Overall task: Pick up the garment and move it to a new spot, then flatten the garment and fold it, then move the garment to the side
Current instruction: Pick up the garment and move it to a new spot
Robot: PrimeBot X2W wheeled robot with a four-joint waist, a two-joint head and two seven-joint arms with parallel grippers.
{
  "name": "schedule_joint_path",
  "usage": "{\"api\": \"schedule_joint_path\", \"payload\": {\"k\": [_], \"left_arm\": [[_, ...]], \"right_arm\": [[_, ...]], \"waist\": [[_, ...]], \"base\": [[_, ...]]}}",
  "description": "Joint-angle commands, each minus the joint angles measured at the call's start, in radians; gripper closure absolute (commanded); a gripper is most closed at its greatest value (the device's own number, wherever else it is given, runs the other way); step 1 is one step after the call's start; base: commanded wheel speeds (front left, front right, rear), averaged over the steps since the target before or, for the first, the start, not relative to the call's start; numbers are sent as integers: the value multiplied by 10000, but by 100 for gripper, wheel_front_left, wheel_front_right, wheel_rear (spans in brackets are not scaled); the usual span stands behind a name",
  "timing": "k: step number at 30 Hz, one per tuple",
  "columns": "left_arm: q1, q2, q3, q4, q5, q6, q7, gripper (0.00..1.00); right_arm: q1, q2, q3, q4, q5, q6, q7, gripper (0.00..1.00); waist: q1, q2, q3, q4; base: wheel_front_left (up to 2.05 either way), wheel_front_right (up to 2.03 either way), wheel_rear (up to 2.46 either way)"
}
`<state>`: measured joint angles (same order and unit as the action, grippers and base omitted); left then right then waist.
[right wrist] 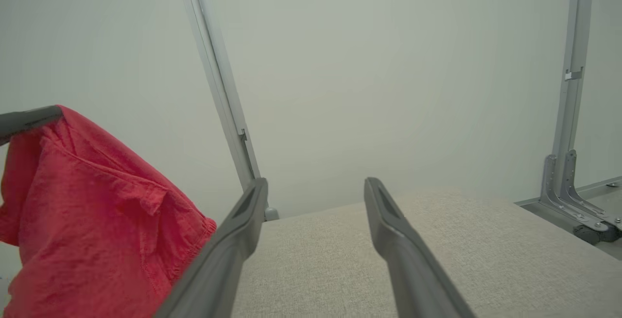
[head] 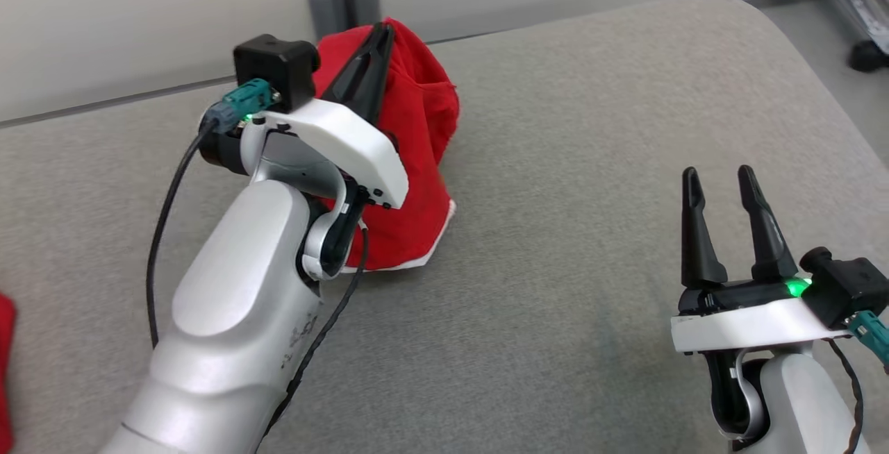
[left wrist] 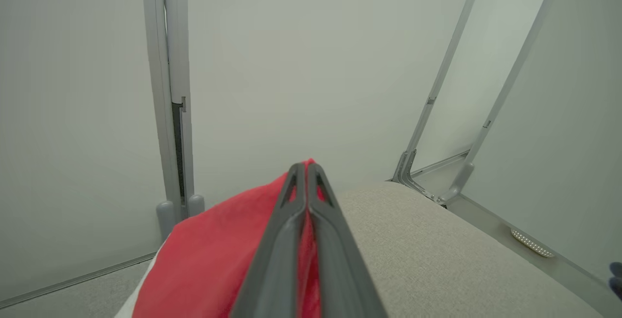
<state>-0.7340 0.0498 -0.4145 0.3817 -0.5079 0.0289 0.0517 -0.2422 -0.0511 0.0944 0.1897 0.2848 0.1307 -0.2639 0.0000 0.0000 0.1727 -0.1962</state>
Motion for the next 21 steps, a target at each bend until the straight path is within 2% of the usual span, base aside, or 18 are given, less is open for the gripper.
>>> {"api": "schedule_joint_path", "payload": {"k": [1,6,9,11,15,21], "left_arm": [[-314,31,-290,501,-411,178,-308,0],[-695,43,-600,1483,-700,328,-944,0],[-864,117,-426,1982,-711,247,-1554,0],[-920,328,-308,2118,-745,-3,-2034,0],[-422,743,114,2129,-846,-180,-2781,0],[1148,1337,262,1225,-533,-579,-3145,0]], "right_arm": [[-80,-5,85,57,163,1,-9,0],[-7,-3,109,64,343,1,-9,0],[125,-4,-52,52,307,1,-9,0],[145,-2,-125,63,194,1,-9,0],[338,-7,-368,41,-45,1,-9,0],[650,-174,-512,-6,-556,1,-9,0]], "waist": [[0,0,332,-553],[0,0,353,-685],[0,0,288,-475],[0,0,218,-230],[0,0,2,464],[0,0,-372,1669]], "base": [[0,0,0],[0,0,0],[0,0,0],[0,0,0],[0,0,0],[0,0,0]]}}
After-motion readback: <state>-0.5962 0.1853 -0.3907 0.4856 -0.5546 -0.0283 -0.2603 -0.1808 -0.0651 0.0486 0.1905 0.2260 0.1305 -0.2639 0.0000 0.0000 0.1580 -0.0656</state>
